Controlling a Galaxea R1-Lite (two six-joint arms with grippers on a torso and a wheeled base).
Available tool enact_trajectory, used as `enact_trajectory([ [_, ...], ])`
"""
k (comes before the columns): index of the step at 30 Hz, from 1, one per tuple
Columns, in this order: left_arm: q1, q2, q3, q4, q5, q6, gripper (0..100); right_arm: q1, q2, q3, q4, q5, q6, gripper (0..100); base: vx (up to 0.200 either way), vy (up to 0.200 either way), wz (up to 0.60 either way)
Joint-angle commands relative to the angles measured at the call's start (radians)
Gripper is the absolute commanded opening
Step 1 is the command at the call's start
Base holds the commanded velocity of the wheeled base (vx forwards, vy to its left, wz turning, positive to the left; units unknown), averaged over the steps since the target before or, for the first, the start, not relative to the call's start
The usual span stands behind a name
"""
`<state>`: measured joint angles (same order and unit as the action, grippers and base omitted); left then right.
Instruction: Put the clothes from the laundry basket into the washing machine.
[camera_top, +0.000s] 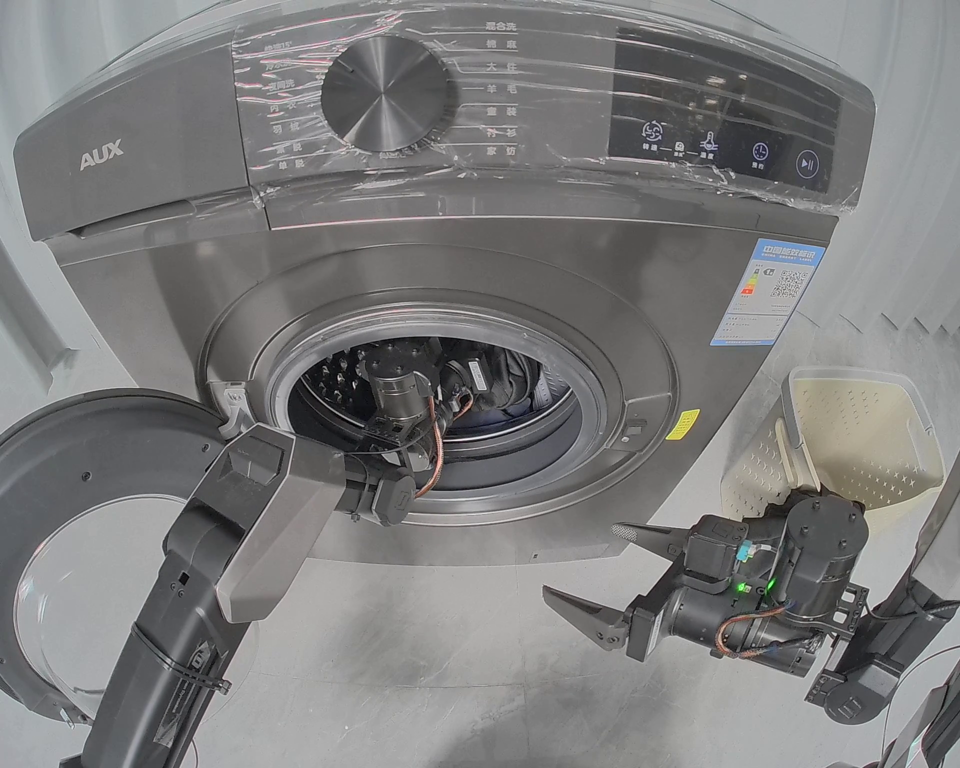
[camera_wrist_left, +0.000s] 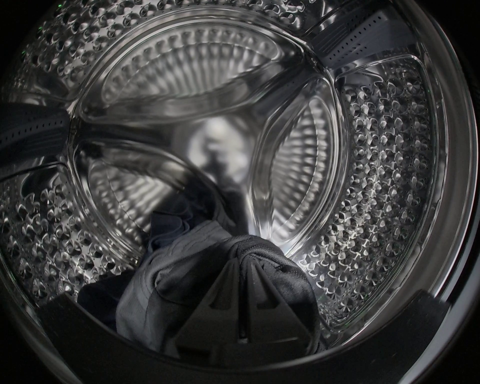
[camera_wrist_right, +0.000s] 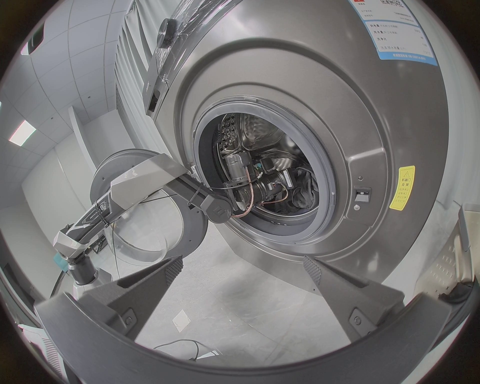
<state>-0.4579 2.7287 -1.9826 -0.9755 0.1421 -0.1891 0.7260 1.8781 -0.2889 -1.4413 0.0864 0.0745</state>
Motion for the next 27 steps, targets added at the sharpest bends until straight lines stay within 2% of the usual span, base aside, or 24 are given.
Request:
enact_trajectory([
  [1, -0.001, 0.017, 0.008, 0.005, 0.002, -0.009, 0, 0.001, 0.003, -0.001, -0.001, 0.001, 0.001, 100, 0.0, 0.0, 0.0],
  [2, -0.001, 0.009, 0.025, 0.009, 0.001, -0.013, 0, 0.001, 0.003, -0.001, -0.001, 0.0, 0.001, 100, 0.0, 0.0, 0.0],
  [3, -0.002, -0.004, 0.042, 0.012, 0.001, -0.018, 100, 0.001, 0.003, 0.001, -0.001, 0.001, 0.001, 100, 0.0, 0.0, 0.0],
  [6, -0.01, -0.034, 0.094, 0.026, 0.001, -0.05, 100, 0.001, 0.003, 0.001, -0.001, 0.0, 0.001, 100, 0.0, 0.0, 0.0],
  [7, -0.013, -0.06, 0.145, 0.041, -0.003, -0.075, 100, 0.001, 0.003, 0.001, -0.001, 0.0, 0.001, 100, 0.0, 0.0, 0.0],
  [8, -0.013, -0.081, 0.174, 0.049, -0.007, -0.081, 100, 0.001, 0.003, 0.001, -0.001, 0.0, -0.001, 100, 0.0, 0.0, 0.0],
  [19, -0.013, -0.165, 0.294, 0.052, -0.015, -0.081, 100, 0.0, 0.003, 0.002, -0.001, 0.001, -0.001, 100, 0.0, 0.0, 0.0],
  [23, -0.022, -0.261, 0.436, 0.051, -0.032, -0.073, 100, 0.0, 0.003, 0.002, -0.001, 0.0, 0.001, 100, 0.0, 0.0, 0.0],
  [25, -0.025, -0.331, 0.553, 0.052, -0.039, -0.049, 100, 0.0, 0.003, 0.004, -0.001, 0.0, 0.001, 100, 0.0, 0.0, 0.0],
  [27, -0.025, -0.388, 0.653, 0.051, -0.042, -0.009, 100, 0.0, 0.003, 0.004, -0.001, 0.0, 0.001, 100, 0.0, 0.0, 0.0],
])
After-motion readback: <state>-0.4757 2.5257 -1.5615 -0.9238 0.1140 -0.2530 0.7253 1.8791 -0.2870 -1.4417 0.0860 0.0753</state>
